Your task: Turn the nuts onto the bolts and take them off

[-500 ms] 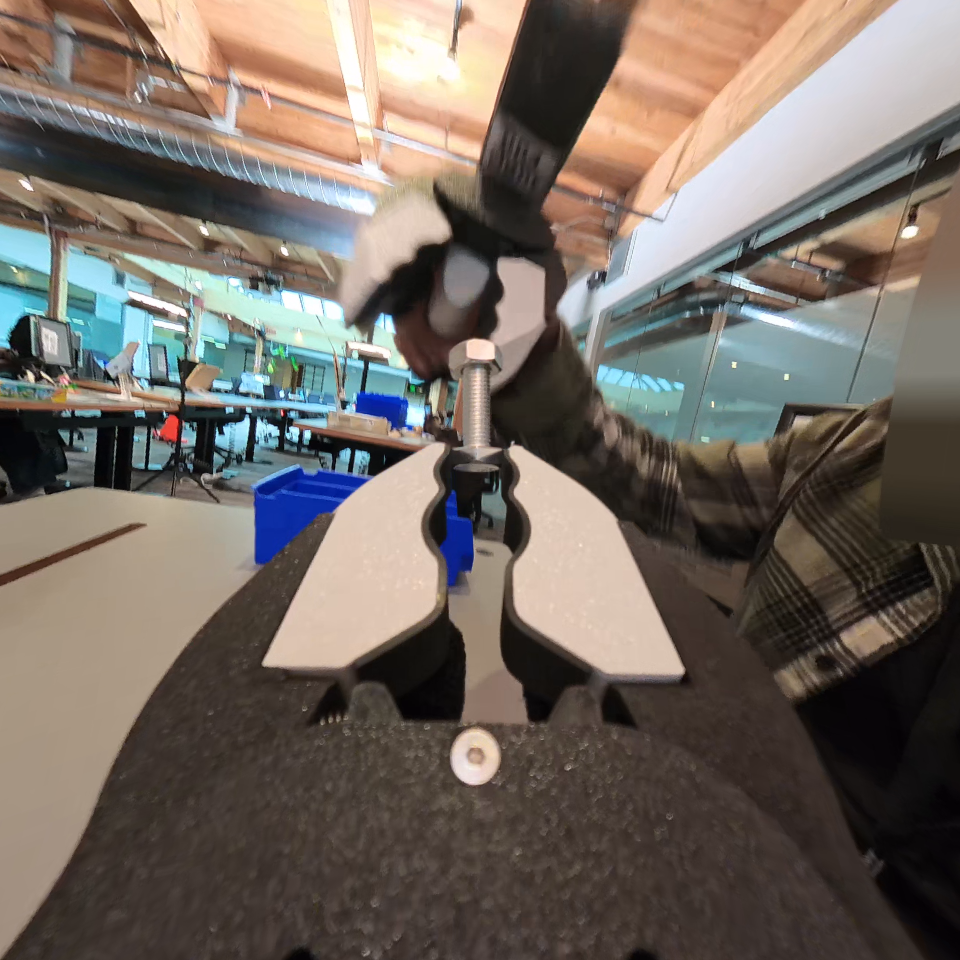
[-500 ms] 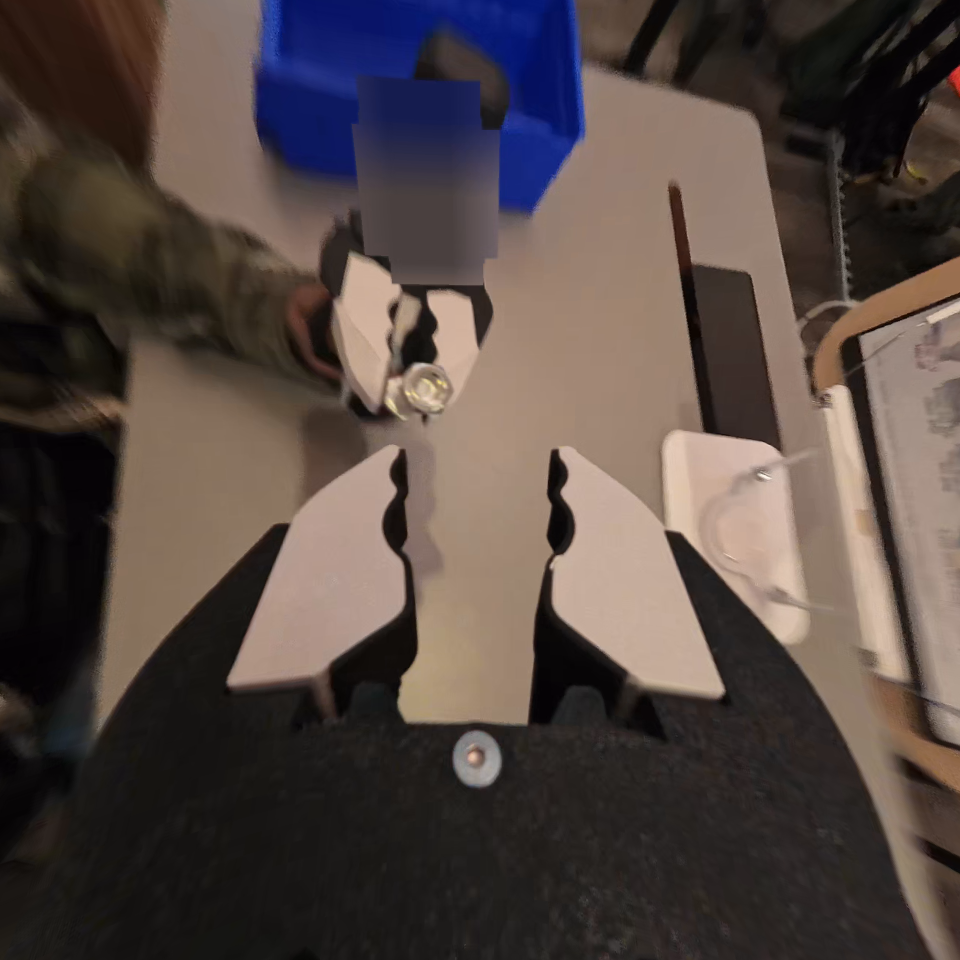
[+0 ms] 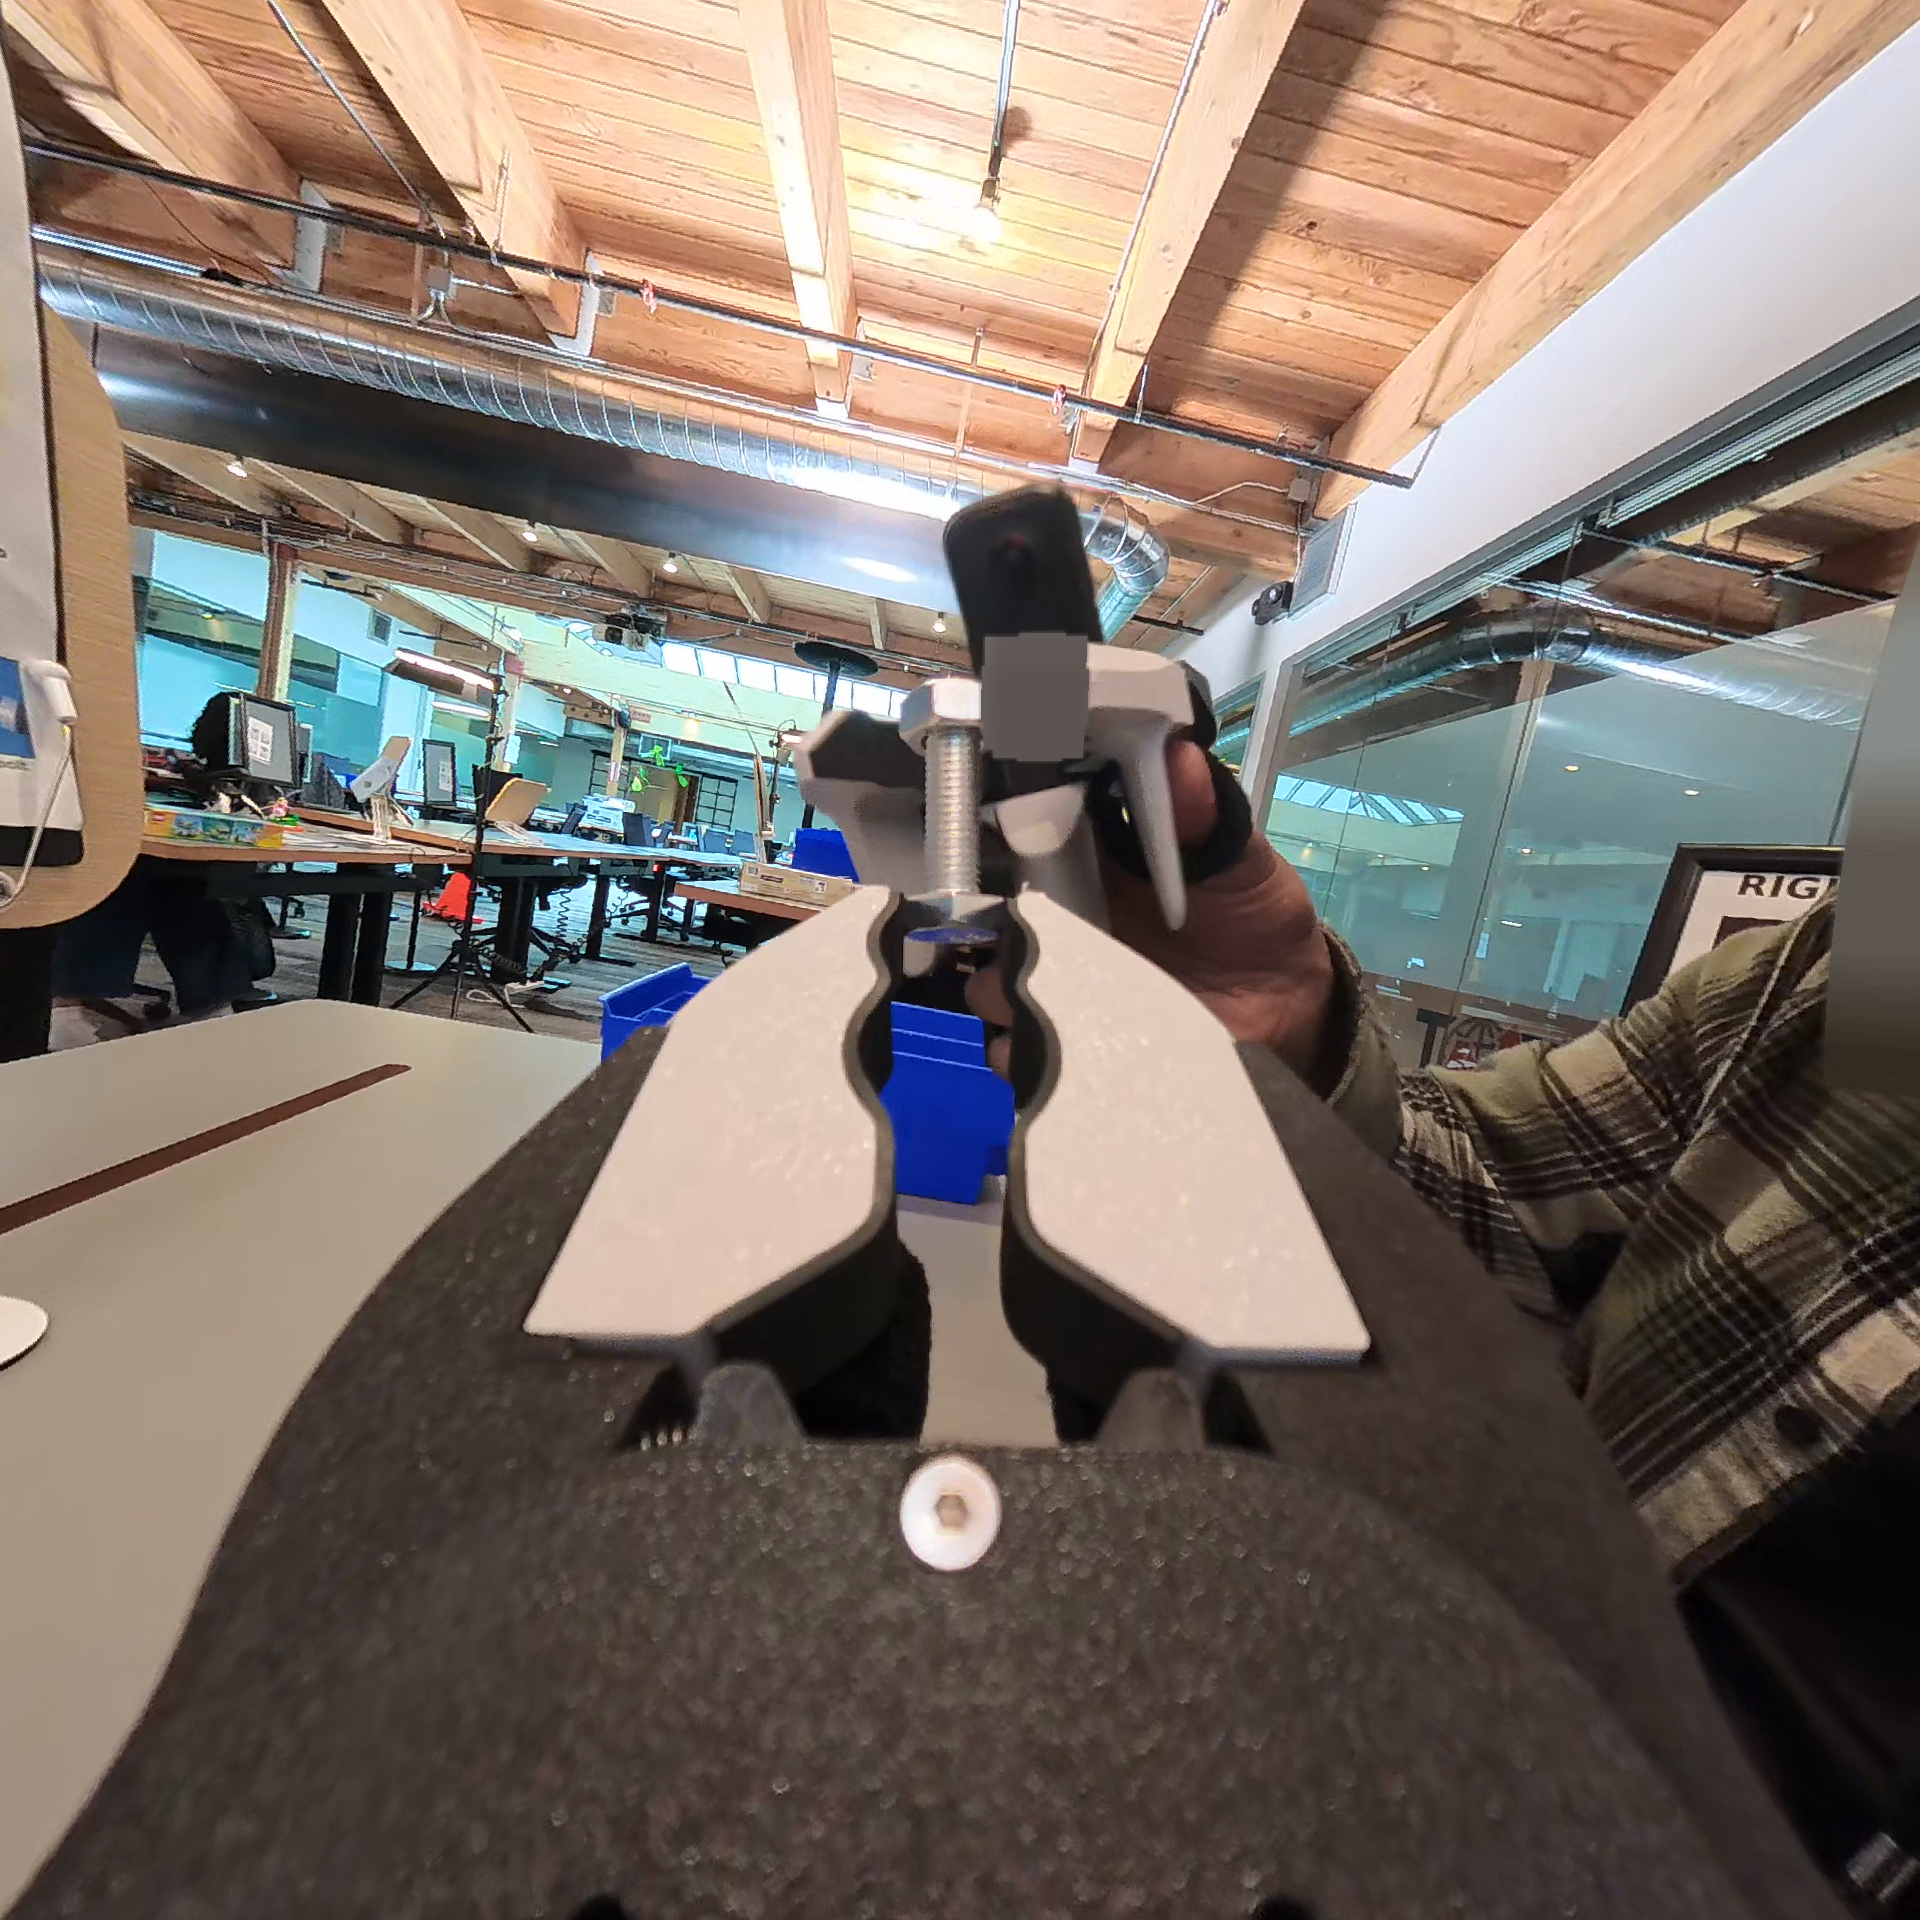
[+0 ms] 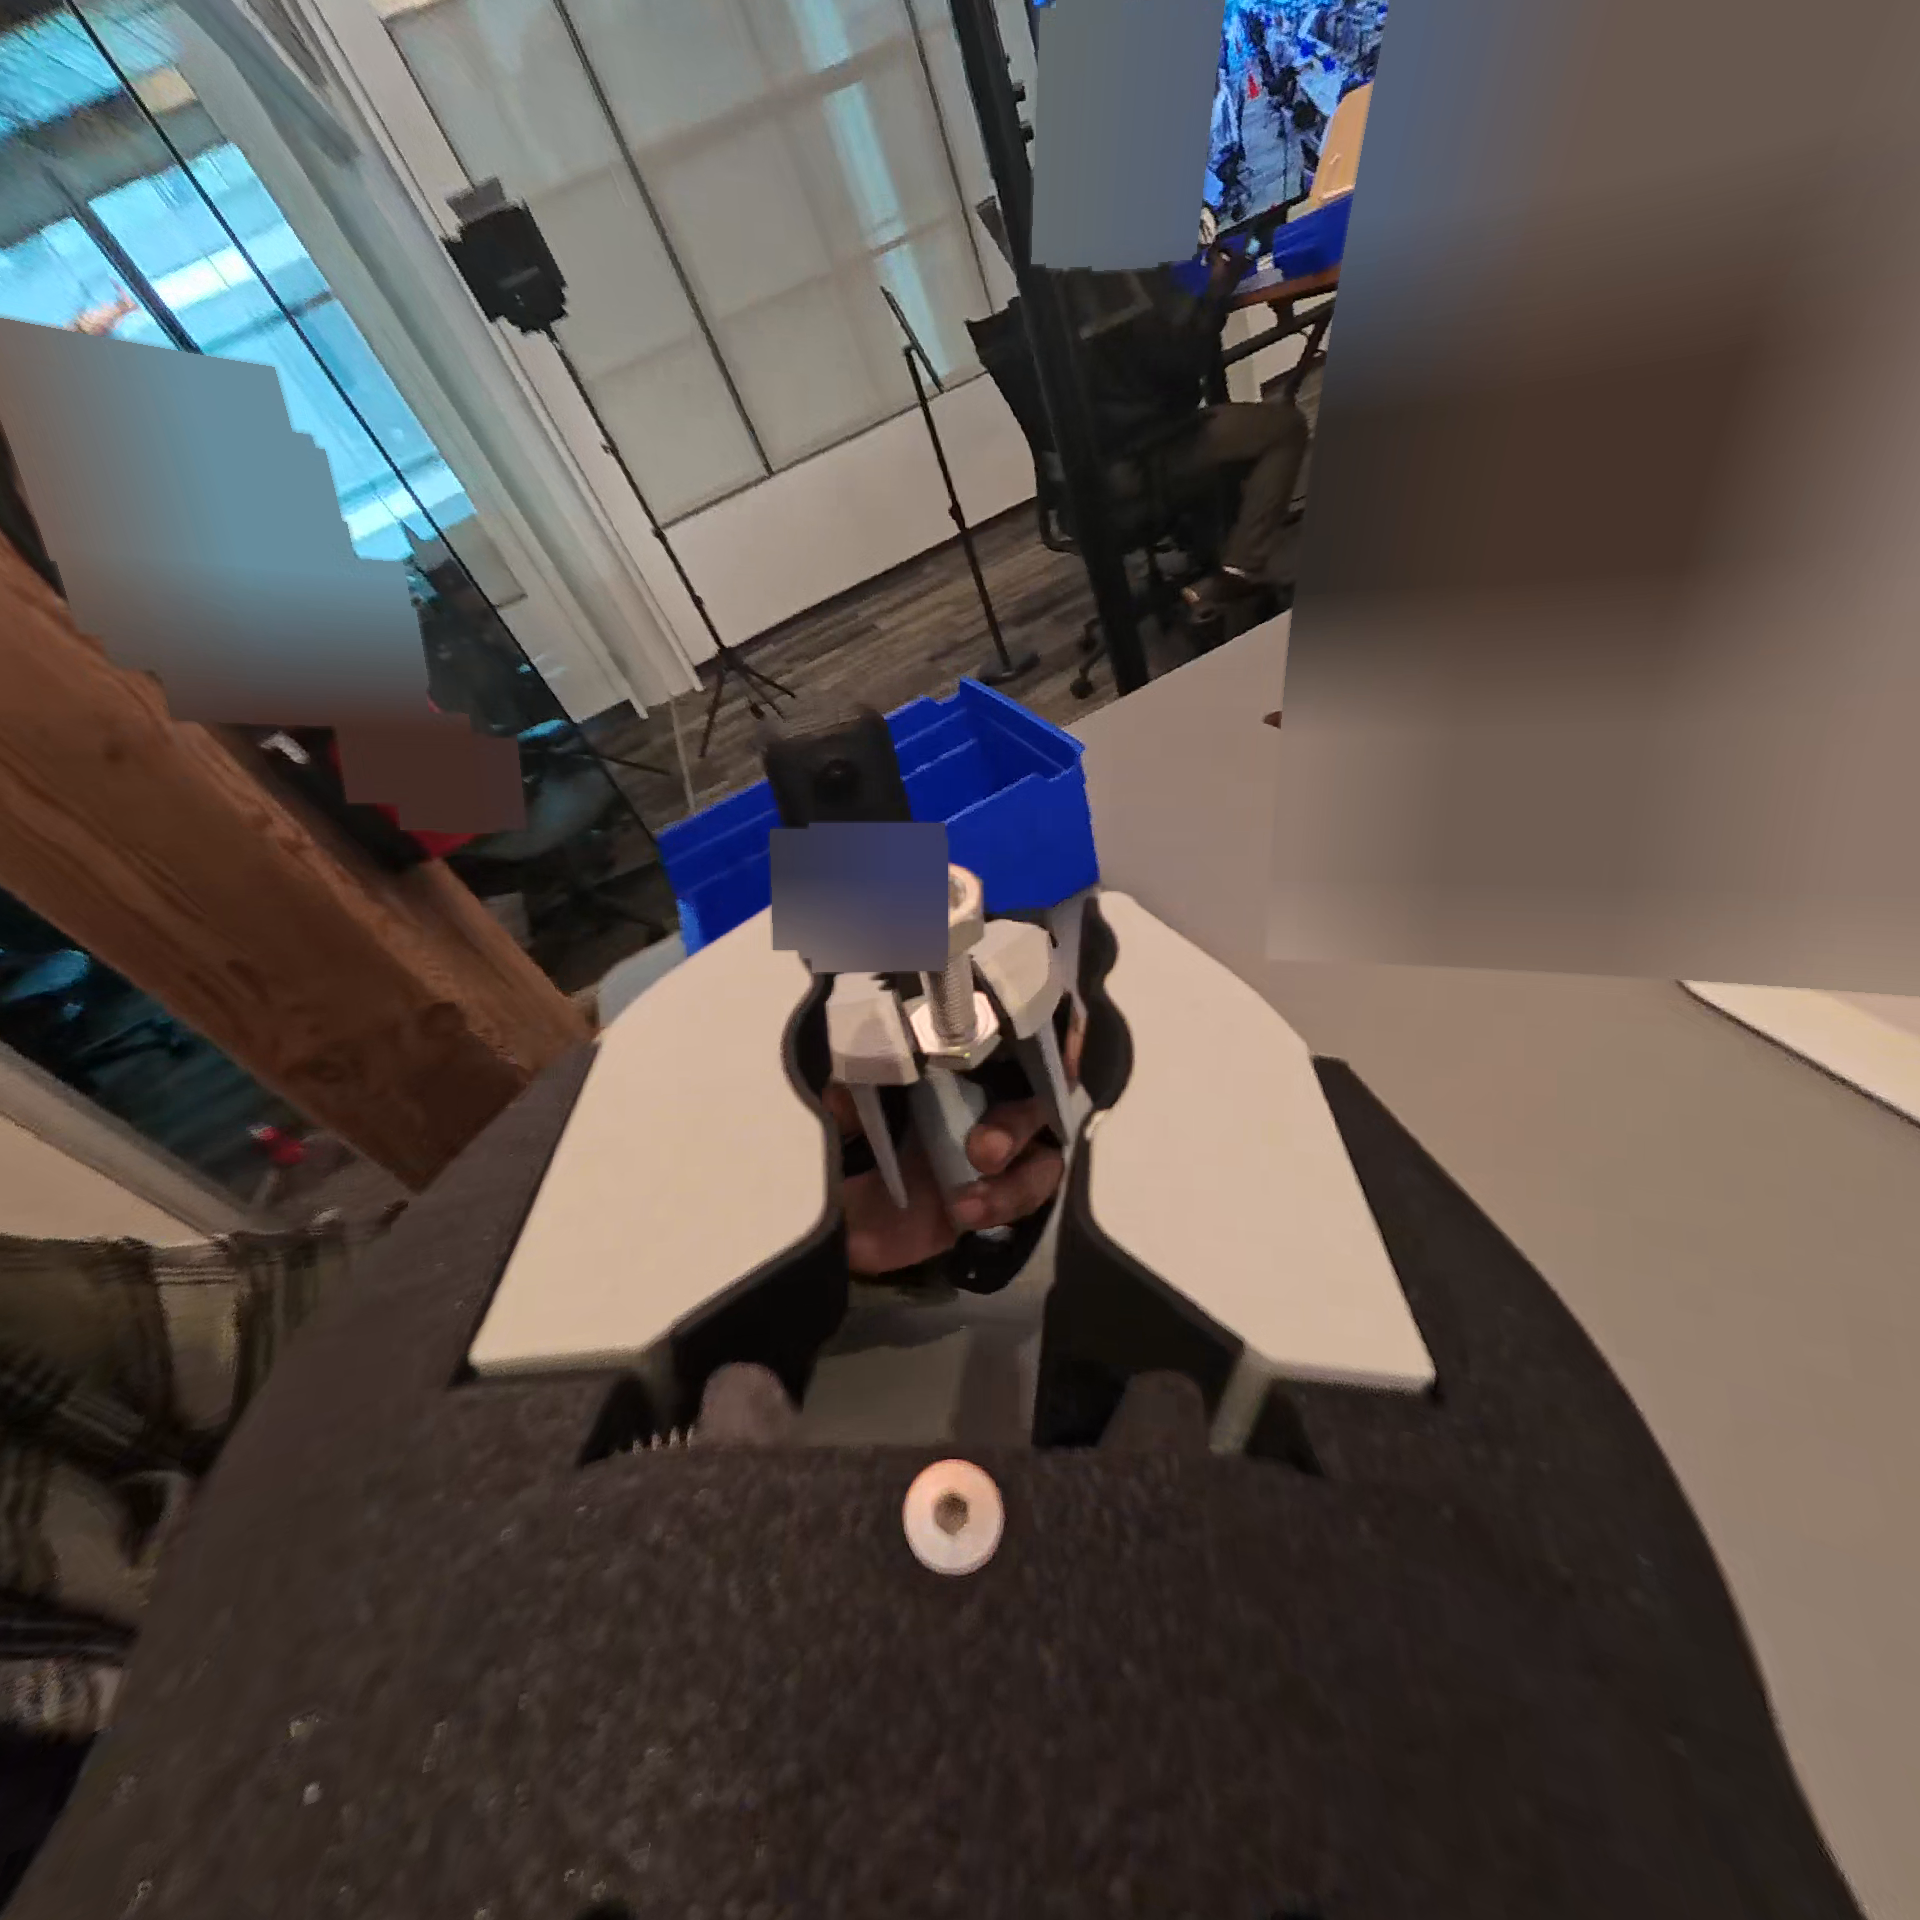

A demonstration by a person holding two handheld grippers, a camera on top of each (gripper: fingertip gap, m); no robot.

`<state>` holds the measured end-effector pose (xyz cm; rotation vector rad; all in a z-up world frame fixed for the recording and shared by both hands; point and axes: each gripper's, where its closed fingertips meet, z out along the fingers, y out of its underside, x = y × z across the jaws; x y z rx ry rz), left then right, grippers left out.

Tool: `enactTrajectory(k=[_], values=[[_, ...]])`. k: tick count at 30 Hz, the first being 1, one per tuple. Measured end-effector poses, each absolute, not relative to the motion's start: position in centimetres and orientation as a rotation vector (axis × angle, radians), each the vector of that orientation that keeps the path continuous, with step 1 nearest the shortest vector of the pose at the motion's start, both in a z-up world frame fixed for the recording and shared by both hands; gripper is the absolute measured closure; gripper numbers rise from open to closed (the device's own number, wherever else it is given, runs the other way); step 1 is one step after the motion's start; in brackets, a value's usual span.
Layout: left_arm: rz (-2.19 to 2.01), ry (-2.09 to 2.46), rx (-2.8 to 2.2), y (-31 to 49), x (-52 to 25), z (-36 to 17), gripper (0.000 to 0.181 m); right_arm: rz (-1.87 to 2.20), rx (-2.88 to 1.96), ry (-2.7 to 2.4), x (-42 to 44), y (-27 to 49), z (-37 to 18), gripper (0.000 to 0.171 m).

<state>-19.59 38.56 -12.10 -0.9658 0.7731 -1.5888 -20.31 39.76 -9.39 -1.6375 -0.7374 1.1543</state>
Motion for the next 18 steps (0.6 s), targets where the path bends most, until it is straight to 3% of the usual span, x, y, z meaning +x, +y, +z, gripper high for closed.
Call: enactTrajectory(k=[6, 18], values=[[-1.609, 0.797, -0.971, 38.2, -19.3, -12.2, 0.164, 1.12, -1.606, -0.932, -20.8, 39.3, -9.3, 0.153], [-1.755, 0.901, -0.909, 36.2, -18.7, -12.0, 0.164, 1.017, -1.396, -1.564, -19.9, 36.6, -9.4, 0.154]])
